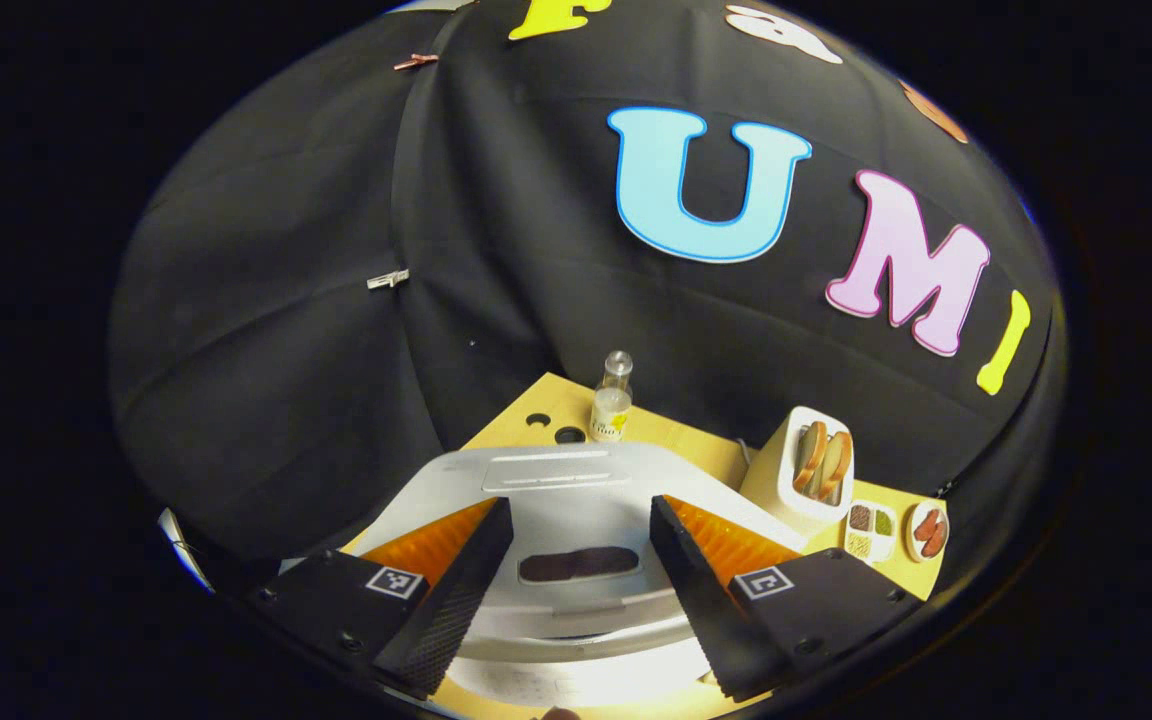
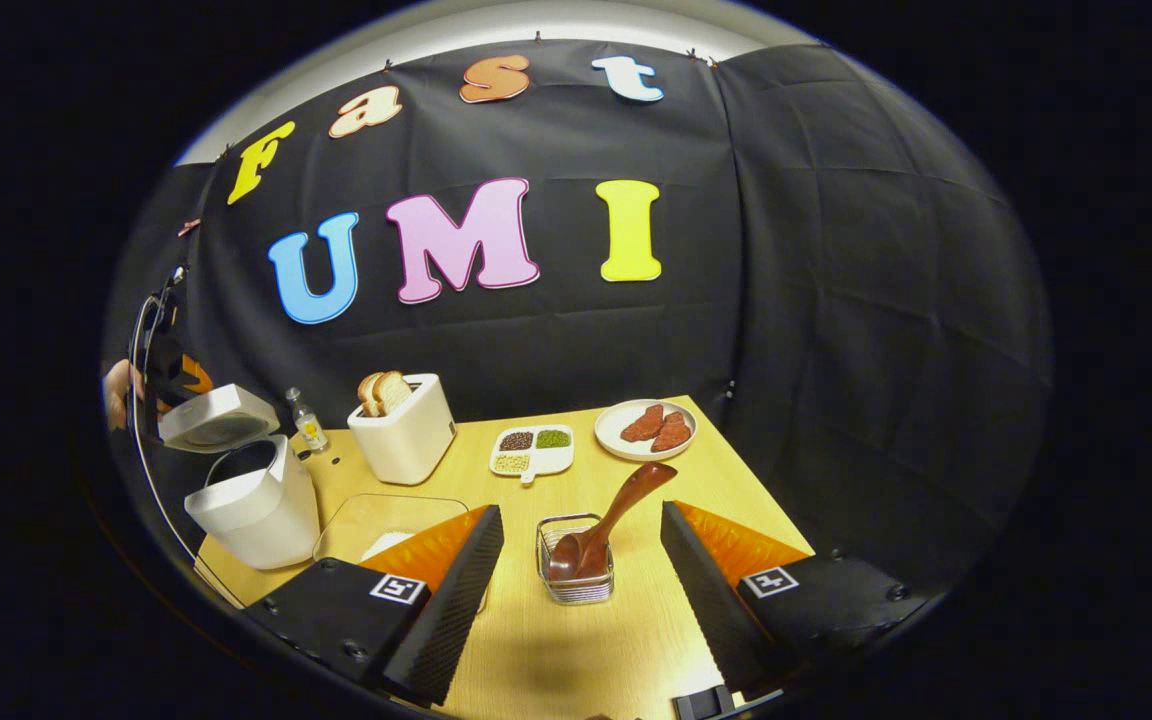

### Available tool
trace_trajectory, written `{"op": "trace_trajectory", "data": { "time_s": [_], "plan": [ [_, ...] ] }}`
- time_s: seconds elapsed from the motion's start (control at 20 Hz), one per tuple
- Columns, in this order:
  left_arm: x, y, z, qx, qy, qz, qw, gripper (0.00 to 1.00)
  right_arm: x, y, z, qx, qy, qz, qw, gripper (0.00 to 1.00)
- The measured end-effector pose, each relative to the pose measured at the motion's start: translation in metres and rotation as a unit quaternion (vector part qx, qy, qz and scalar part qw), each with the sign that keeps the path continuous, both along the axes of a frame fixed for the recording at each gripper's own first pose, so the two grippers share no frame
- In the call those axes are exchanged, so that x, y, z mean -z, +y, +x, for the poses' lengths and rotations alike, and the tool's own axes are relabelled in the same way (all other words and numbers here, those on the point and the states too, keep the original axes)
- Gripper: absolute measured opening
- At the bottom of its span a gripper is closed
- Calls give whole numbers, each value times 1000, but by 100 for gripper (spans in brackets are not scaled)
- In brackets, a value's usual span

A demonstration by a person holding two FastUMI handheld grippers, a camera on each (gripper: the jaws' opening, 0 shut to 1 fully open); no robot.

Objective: Close the left gripper, press the button to open the rice cooker; take a wooden spoon from the chopstick holder with the right hand, scoop a spoonful of rice and pour it into the rice cooker, then put the wooden spoon back into the chopstick holder.

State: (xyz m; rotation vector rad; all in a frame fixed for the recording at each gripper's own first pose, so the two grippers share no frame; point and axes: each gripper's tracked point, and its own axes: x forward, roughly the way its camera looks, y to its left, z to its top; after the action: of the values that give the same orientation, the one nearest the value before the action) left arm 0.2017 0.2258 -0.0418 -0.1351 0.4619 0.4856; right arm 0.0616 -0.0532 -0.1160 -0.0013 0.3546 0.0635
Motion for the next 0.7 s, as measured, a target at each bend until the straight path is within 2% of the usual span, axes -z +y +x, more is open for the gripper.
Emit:
{"op": "trace_trajectory", "data": {
  "time_s": [0.2, 0.7],
  "plan": [
    [34, -7, -10, -6, 10, 19, 1000, 98, 11, 0, 12, -26, 14, -2, 1000, 99],
    [100, -18, -26, -30, 39, 18, 999, 99, 32, -15, 29, -65, 42, 6, 997, 99]
  ]
}}
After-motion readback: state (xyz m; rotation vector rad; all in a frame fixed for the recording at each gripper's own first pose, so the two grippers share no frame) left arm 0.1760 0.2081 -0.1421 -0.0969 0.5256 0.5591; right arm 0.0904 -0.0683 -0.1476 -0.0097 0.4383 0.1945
